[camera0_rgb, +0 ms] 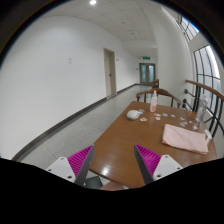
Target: Fold towel
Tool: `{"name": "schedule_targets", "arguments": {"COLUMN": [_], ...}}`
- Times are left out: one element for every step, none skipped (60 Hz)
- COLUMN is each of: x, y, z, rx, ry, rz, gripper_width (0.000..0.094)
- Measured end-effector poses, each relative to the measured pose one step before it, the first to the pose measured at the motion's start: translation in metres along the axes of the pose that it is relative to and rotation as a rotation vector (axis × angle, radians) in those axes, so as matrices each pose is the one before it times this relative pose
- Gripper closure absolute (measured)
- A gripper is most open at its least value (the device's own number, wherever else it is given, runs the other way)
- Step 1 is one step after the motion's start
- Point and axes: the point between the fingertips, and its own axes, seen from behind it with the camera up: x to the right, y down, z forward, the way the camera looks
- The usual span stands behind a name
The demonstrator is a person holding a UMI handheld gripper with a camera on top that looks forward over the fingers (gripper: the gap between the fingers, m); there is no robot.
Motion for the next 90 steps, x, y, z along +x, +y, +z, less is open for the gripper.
{"name": "schedule_targets", "arguments": {"x": [0.00508,0.00392,0.00436,0.00525,0.00573,0.00763,0.00596,0.00716,0.00727,0.00739,0.00833,0.00844,0.00880,0.00975,0.01041,0.00997,0.01021,0.00921,0.00951,0.00831,0.01120,0.00780,0.00700,0.00635,0.00522,0.00435,0.00436,0.00285,0.00245,0.00206,0.00222,0.00158,0.00015,0.00075,0.00042,0.00048,0.00029,0.00018,-0.00018,-0.00003,-0.00098,-0.00349,0.00018,0.00011,-0.00206,-0.00203,-0.00119,-0.00266,-0.00295,-0.00136,-0.00065,0.00082,0.00145,0.00054,0.00035,0.00054,0.00041,-0.00019,-0.00011,0.00029,0.00023,0.00003,0.00052,0.00034,0.00096,0.00126,0.00218,0.00274,0.00267,0.00198,0.00275,0.00364,0.00447,0.00518,0.00562,0.00521,0.00591,0.00658,0.00739,0.00834,0.00940,0.01027,0.01154,0.01102,0.01340,0.01365,0.01360,0.01321,0.01329,0.01226], "y": [-0.00062,-0.00020,-0.00003,0.00001,0.00012,0.00223,-0.00055,-0.00005,-0.00018,-0.00055,-0.00093,-0.00085,-0.00108,-0.00127,-0.00340,-0.00113,-0.00137,-0.00125,-0.00120,0.00013,-0.00072,0.00043,0.00041,0.00059,0.00064,0.00065,-0.00038,0.00109,0.00090,0.00076,0.00064,0.00052,-0.00039,0.00037,0.00117,0.00161,0.00191,0.00214,0.00268,0.00238,0.00449,-0.00210,-0.00137,0.00261,-0.00071,0.00023,0.00118,-0.00021,-0.00010,-0.00023,-0.00057,-0.00041,-0.00037,0.00022,-0.00007,0.00001,-0.00065,0.00034,-0.00018,-0.00034,-0.00018,-0.00019,-0.00014,-0.00011,0.00005,0.00007,0.00015,-0.00060,-0.00286,-0.00476,-0.00635,-0.00662,-0.00654,-0.00626,-0.00646,-0.00775,-0.00586,-0.00511,-0.00523,-0.00527,-0.00521,-0.00413,-0.00266,-0.00315,-0.00171,-0.00062,0.00056,0.00179,0.00338,0.00444], "z": [0.00273,0.00079,0.00128,0.00172,0.00222,0.00040,0.00488,0.00415,0.00443,0.00443,0.00516,0.00522,0.00574,0.00574,0.01122,0.00694,0.00695,0.00675,0.00740,0.00365,0.00904,0.00695,0.00706,0.00750,0.00708,0.00708,0.00965,0.00613,0.00631,0.00579,0.00538,0.00504,0.00798,0.00571,0.00429,0.00394,0.00354,0.00361,0.00337,0.00326,0.00221,0.00158,0.00132,0.00054,0.00426,-0.00379,-0.00034,-0.00052,-0.00039,-0.00033,0.00408,-0.00015,-0.00026,-0.00046,-0.00034,-0.00024,0.00306,-0.00056,-0.00026,0.00023,0.00004,-0.00011,0.00050,-0.00040,-0.00083,-0.00086,-0.00178,-0.00264,-0.00347,-0.00205,-0.00445,-0.00497,-0.00551,-0.00586,-0.00582,-0.00461,-0.00531,-0.00540,-0.00543,-0.00475,-0.00431,-0.00404,-0.00287,-0.00031,-0.00270,-0.00170,-0.00086,0.00003,0.00070,0.00146], "rx": [-0.00150,-0.00036,-0.00075,-0.00201,-0.00345,-0.00525,-0.00699,-0.00549,-0.00431,-0.00363,-0.00271,-0.00261,-0.00263,-0.00257,-0.00279,-0.00266,-0.00317,-0.00264,-0.00250,-0.00501,-0.00677,-0.00848,-0.00806,-0.00791,-0.00814,-0.00827,-0.00767,-0.00927,-0.00928,-0.00830,-0.00810,-0.00782,-0.00613,-0.00553,-0.00745,-0.00909,-0.00977,-0.01030,-0.01208,-0.01365,-0.01741,0.00824,0.00522,-0.01085,-0.00137,-0.00031,-0.00351,0.00106,0.00188,0.00316,0.00358,0.00440,0.00407,0.00169,0.00146,0.00092,0.00193,0.00056,0.00176,0.00210,0.00186,0.00153,0.00220,-0.00010,-0.00140,-0.00320,-0.00324,0.00052,0.00927,0.01990,0.02335,0.02294,0.01982,0.01690,0.01598,0.01235,0.01234,0.01009,0.00950,0.01028,0.01037,0.00942,0.00856,0.00526,0.00381,0.00215,0.00050,-0.00331,-0.00786,-0.01185], "ry": [0.00608,0.00877,0.01119,0.01253,0.01318,0.01220,0.01134,0.01081,0.01136,0.01149,0.01157,0.01221,0.01408,0.01585,0.01688,0.01781,0.01909,0.01936,0.01891,0.01897,0.01577,0.01458,0.01285,0.01090,0.00732,0.00386,0.00168,-0.00104,-0.00145,-0.00012,0.00170,0.00090,0.00190,-0.00276,-0.00231,-0.00271,-0.00302,-0.00388,-0.00405,-0.00417,-0.00652,-0.01853,-0.00450,-0.00408,-0.01329,-0.01145,-0.01383,-0.01513,-0.01490,-0.01004,0.00057,0.00461,0.00013,-0.00347,-0.00384,-0.00334,-0.00275,-0.00299,-0.00177,0.00146,0.00076,0.00009,-0.00226,0.00442,0.00618,0.00735,0.00935,0.01143,0.01010,0.00719,0.00675,0.00774,0.00907,0.00877,0.00622,0.00333,0.00167,0.00147,0.00381,0.00635,0.00863,0.01209,0.01556,0.01803,0.01919,0.02085,0.02233,0.02205,0.02066,0.01848], "rz": [-0.0053,-0.0019,-0.0013,-0.0021,-0.0025,-0.0011,-0.0005,0.0003,0.0008,0.0012,0.0007,-0.0008,-0.0020,-0.0028,-0.0030,-0.0035,-0.0034,-0.0035,-0.0032,-0.0023,-0.0016,0.0001,0.0019,0.0032,0.0036,0.0026,0.0001,-0.0027,-0.0031,-0.0021,-0.0012,-0.0014,-0.0033,-0.0021,-0.0039,-0.0036,-0.0030,-0.0028,-0.0006,0.0011,-0.0002,0.0075,0.0092,0.0044,0.0092,0.0108,0.0101,0.0116,0.0124,0.0135,0.0120,0.0114,0.0112,0.0097,0.0064,0.0019,0.0012,-0.0007,0.0006,0.0003,0.0009,0.0002,-0.0009,-0.0041,-0.0065,-0.0093,-0.0127,-0.0133,-0.0114,-0.0090,-0.0083,-0.0067,-0.0031,0.0003,0.0045,0.0079,0.0091,0.0110,0.0125,0.0128,0.0110,0.0087,0.0065,0.0047,0.0022,0.0015,0.0013,0.0014,0.0008,0.0008], "gripper_width": [0.0111,0.0111,0.0110,0.0111,0.0113,0.0111,0.0113,0.0115,0.0123,0.0126,0.0127,0.0130,0.0130,0.0129,0.0128,0.0128,0.0128,0.0130,0.0130,0.0129,0.0135,0.0141,0.0151,0.0162,0.0170,0.0178,0.0190,0.0197,0.0201,0.0205,0.0211,0.0221,0.0235,0.0250,0.0268,0.0291,0.0312,0.0338,0.0371,0.0398,0.0437,0.0497,0.0557,0.0546,0.0587,0.0620,0.0632,0.0687,0.0747,0.0788,0.0866,0.0887,0.0902,0.0902,0.0904,0.0905,0.0909,0.0912,0.0919,0.0927,0.0932,0.0934,0.0933,0.0934,0.0934,0.0935,0.0935,0.0935,0.0935,0.0934,0.0935,0.0935,0.0934,0.0935,0.0934,0.0935,0.0935,0.0935,0.0935,0.0935,0.0934,0.0935,0.0935,0.0935,0.0935,0.0935,0.0935,0.0935,0.0935,0.0936]}}
